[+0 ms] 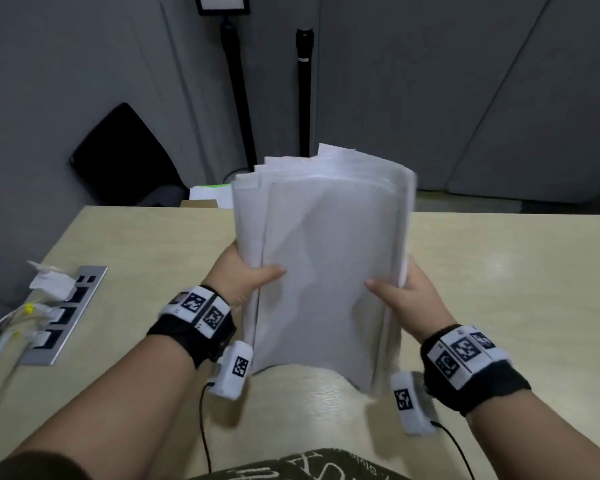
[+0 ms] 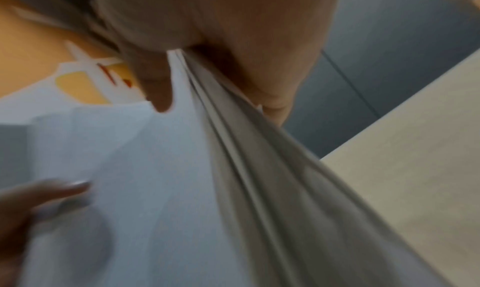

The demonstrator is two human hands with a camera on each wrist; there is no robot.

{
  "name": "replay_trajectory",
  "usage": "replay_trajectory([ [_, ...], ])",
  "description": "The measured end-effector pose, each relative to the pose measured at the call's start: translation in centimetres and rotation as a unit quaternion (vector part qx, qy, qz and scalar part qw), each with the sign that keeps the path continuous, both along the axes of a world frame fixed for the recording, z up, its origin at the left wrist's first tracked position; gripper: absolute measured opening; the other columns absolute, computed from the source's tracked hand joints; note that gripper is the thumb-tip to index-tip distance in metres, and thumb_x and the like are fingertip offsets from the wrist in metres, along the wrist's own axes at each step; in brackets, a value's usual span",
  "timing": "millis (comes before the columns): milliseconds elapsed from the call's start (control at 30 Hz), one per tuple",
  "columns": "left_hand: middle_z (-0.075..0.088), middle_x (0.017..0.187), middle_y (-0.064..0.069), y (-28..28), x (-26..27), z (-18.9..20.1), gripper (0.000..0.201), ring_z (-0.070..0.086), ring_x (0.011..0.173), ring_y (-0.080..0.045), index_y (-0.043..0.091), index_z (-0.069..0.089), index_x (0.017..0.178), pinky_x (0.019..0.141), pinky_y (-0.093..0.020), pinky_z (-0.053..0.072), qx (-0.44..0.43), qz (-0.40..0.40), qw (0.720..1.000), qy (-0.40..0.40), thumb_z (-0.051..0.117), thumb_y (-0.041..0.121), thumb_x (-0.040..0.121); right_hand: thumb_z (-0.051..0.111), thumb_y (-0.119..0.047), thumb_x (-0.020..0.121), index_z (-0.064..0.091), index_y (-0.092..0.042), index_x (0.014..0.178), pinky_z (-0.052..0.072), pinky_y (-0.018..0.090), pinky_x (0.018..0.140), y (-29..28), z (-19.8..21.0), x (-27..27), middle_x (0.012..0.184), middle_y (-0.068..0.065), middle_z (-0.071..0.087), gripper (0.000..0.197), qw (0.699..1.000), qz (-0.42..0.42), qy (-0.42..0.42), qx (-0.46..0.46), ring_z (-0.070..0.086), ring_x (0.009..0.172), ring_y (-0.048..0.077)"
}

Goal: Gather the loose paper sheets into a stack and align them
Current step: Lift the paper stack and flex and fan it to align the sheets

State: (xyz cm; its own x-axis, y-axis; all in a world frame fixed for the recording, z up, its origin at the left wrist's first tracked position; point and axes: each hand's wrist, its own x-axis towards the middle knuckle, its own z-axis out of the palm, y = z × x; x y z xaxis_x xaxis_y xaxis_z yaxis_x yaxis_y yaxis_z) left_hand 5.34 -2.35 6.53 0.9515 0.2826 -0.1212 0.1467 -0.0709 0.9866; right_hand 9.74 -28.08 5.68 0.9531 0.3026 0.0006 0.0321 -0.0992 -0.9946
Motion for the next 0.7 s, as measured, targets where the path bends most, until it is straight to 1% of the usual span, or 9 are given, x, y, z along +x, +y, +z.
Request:
replay_trajectory([
  [67,0.074,0.093,-0.006,-1.0,0.6,-0.1,0.039,0.070,0.087,-0.024,0.011,0.070,0.094,0.085,-0.043,0.056,0.020,0.020,0.999,0.015,0.079,0.022,0.057,0.057,-0.017,0.069,0.056,-0.033,0.106,0.050,0.029,0.079,1.0,-0.1,-0.1,0.101,-0.008,0.066,0.040,0.998,-0.005,-0.029,-0.060,0.063,0.094,0.013],
  [100,0.074,0.088,-0.006,-1.1,0.8,0.0,0.029,0.070,0.082,-0.024,0.013,0.071,0.087,0.085,-0.044,0.056,0.012,0.036,0.999,0.011,0.079,0.017,0.060,0.057,-0.017,0.069,0.058,-0.032,0.102,0.051,0.028,0.077,1.2,-0.1,-0.1,0.097,-0.010,0.067,0.037,0.999,-0.010,-0.021,-0.036,0.063,0.089,0.011],
  [200,0.075,0.071,0.002,0.1,0.7,0.3,0.023,0.070,0.069,-0.019,0.015,0.075,0.070,0.076,-0.037,0.057,-0.049,0.096,0.993,-0.049,0.081,0.017,0.047,0.064,-0.012,0.070,0.065,-0.014,0.104,0.055,0.030,0.073,0.2,0.8,-0.2,0.088,-0.004,0.075,0.034,0.993,-0.055,0.011,0.101,0.069,0.084,0.016],
  [267,0.076,0.077,0.003,1.1,0.2,0.4,0.030,0.071,0.076,-0.020,0.021,0.078,0.074,0.077,-0.036,0.058,-0.086,0.081,0.990,-0.076,0.079,0.021,0.045,0.067,-0.013,0.071,0.062,-0.005,0.114,0.056,0.027,0.077,-0.7,1.1,0.0,0.096,-0.002,0.075,0.044,0.991,-0.051,0.004,0.126,0.070,0.091,0.015],
  [367,0.077,0.078,0.009,0.9,0.0,0.2,0.031,0.072,0.078,-0.013,0.029,0.078,0.074,0.079,-0.034,0.055,-0.058,0.024,0.997,-0.051,0.083,0.020,0.045,0.074,-0.022,0.068,0.058,-0.010,0.120,0.053,0.029,0.084,-0.1,0.7,0.4,0.111,0.003,0.070,0.056,0.998,-0.034,-0.015,0.046,0.066,0.102,0.018],
  [433,0.075,0.070,0.013,-0.2,0.5,0.3,0.022,0.071,0.071,-0.007,0.026,0.076,0.069,0.076,-0.032,0.054,-0.011,0.021,0.999,-0.022,0.085,0.021,0.049,0.073,-0.017,0.074,0.060,-0.019,0.112,0.052,0.028,0.081,1.1,0.4,0.5,0.103,-0.003,0.069,0.040,0.998,-0.044,-0.028,-0.021,0.064,0.098,0.018],
  [500,0.073,0.063,0.014,-0.5,0.8,0.7,0.018,0.069,0.064,-0.004,0.021,0.071,0.069,0.072,-0.031,0.053,0.002,0.047,0.999,-0.016,0.085,0.015,0.059,0.070,-0.009,0.077,0.064,-0.020,0.098,0.051,0.026,0.072,1.7,0.8,0.4,0.089,-0.007,0.069,0.024,0.998,-0.063,-0.027,-0.003,0.064,0.086,0.016],
  [600,0.076,0.074,0.007,1.3,0.7,1.2,0.023,0.072,0.078,-0.018,0.019,0.076,0.073,0.079,-0.037,0.056,-0.032,0.063,0.996,-0.055,0.085,0.021,0.051,0.068,-0.015,0.070,0.071,-0.016,0.088,0.056,0.027,0.072,0.3,1.5,0.7,0.082,-0.004,0.075,0.019,0.992,-0.078,-0.008,0.099,0.069,0.082,0.014],
  [700,0.077,0.086,0.002,3.1,0.2,0.8,0.037,0.070,0.090,-0.028,0.023,0.078,0.079,0.089,-0.047,0.053,-0.062,0.029,0.997,-0.045,0.082,0.023,0.042,0.068,-0.016,0.070,0.069,-0.011,0.104,0.056,0.032,0.082,-0.8,1.2,1.1,0.095,0.001,0.075,0.034,0.994,-0.045,0.006,0.097,0.069,0.093,0.020],
])
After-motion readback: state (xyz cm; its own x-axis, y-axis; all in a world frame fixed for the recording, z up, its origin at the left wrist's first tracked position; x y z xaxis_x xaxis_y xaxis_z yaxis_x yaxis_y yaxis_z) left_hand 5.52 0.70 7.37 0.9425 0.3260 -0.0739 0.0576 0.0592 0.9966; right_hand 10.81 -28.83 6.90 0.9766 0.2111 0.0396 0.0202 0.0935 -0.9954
